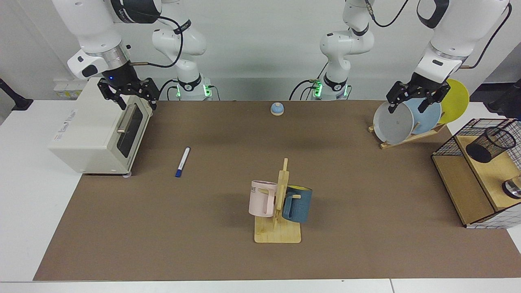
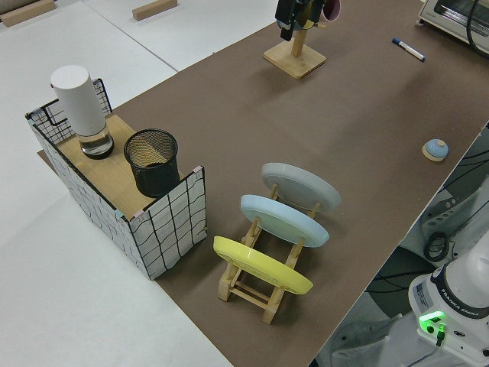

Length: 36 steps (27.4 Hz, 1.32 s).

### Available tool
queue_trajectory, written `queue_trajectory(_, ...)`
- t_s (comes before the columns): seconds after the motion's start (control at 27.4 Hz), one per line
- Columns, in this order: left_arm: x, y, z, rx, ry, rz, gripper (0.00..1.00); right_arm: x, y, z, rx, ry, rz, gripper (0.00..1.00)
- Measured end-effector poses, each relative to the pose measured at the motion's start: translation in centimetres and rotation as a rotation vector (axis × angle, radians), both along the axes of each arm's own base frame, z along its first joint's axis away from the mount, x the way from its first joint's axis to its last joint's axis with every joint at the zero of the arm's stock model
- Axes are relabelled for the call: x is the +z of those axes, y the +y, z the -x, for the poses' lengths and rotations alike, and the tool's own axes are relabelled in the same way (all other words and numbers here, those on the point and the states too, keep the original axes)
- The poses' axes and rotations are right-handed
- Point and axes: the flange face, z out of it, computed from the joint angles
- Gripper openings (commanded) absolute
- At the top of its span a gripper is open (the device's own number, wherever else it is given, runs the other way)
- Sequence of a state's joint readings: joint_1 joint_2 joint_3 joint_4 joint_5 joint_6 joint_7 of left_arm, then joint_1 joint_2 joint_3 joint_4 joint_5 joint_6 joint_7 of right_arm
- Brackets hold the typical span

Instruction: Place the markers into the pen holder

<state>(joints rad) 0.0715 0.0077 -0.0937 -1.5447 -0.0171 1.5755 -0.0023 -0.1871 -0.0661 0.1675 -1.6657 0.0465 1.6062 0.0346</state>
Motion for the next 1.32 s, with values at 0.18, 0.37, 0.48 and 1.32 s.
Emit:
queue_trajectory(0.18, 0.0, 0.0, 0.0, 0.000, 0.000, 0.000, 1.00, 0.0, 0.3, 0.0, 0.000, -0.001, -0.024, 1.00)
queue_trajectory(0.37, 0.0, 0.0, 0.0, 0.000, 0.000, 0.000, 1.00, 0.0, 0.3, 0.0, 0.000, -0.001, -0.027, 1.00)
queue_trajectory(0.48, 0.0, 0.0, 0.0, 0.000, 0.000, 0.000, 1.00, 0.0, 0.3, 0.0, 0.000, -0.002, -0.027, 1.00)
queue_trajectory(1.32, 0.0, -0.3, 0.0, -0.005, 0.000, 0.000, 1.00, -8.4, 2.6, -0.9, 0.030, 0.006, -0.028, 1.00)
